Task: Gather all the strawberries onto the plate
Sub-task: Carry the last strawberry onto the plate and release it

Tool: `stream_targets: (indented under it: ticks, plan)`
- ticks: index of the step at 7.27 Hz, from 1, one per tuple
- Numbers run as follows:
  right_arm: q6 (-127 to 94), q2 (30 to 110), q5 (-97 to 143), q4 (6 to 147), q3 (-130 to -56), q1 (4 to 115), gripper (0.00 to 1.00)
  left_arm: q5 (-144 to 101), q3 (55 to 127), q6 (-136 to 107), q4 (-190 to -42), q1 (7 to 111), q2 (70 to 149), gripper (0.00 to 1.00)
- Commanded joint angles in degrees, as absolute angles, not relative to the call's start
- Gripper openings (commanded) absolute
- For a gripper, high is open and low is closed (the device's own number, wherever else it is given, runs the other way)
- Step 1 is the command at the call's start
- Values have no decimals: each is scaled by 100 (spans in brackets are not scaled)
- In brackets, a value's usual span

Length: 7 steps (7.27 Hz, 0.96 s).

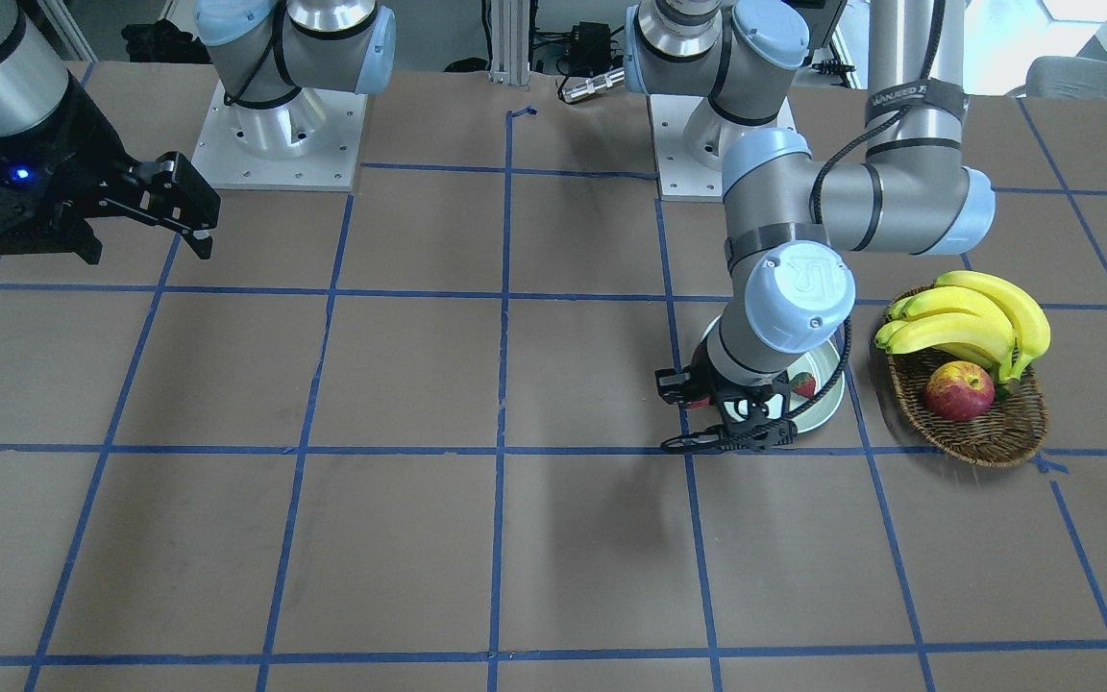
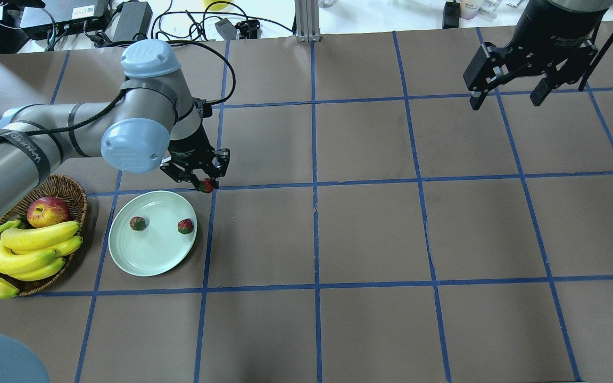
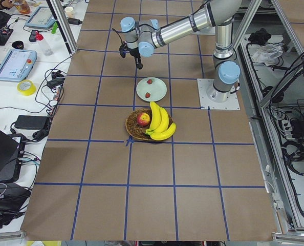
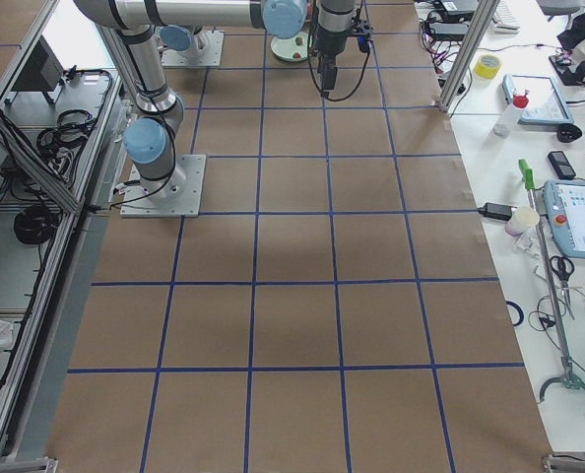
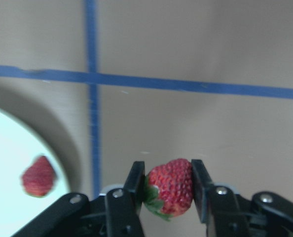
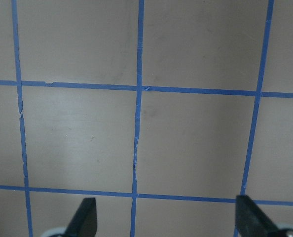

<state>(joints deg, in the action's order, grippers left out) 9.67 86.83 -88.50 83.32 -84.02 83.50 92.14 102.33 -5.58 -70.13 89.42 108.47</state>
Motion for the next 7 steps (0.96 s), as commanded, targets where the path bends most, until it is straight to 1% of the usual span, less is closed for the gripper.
stream_targets:
  ticks: [1, 3, 4, 5, 7]
  plan:
    - [967, 8684, -8851, 8341, -8402, 8350, 100, 9842, 10422, 452, -7189, 8360, 10872, 0]
    - [967, 8684, -8851, 8332, -8402, 8358, 100, 9844, 10739, 510, -7137, 8183, 10872, 0]
    - [967, 8684, -8851, 8332, -8402, 8358, 100, 9879, 10766, 501, -7137, 8174, 10881, 21]
    - [967, 8675, -8851, 8341, -8402, 8358, 100, 9957, 10784, 440, -7145, 8174, 10863, 99]
    - [967, 8684, -8851, 8332, -8402, 8358, 100, 9967, 10714, 439, -7111, 8191, 10724, 100]
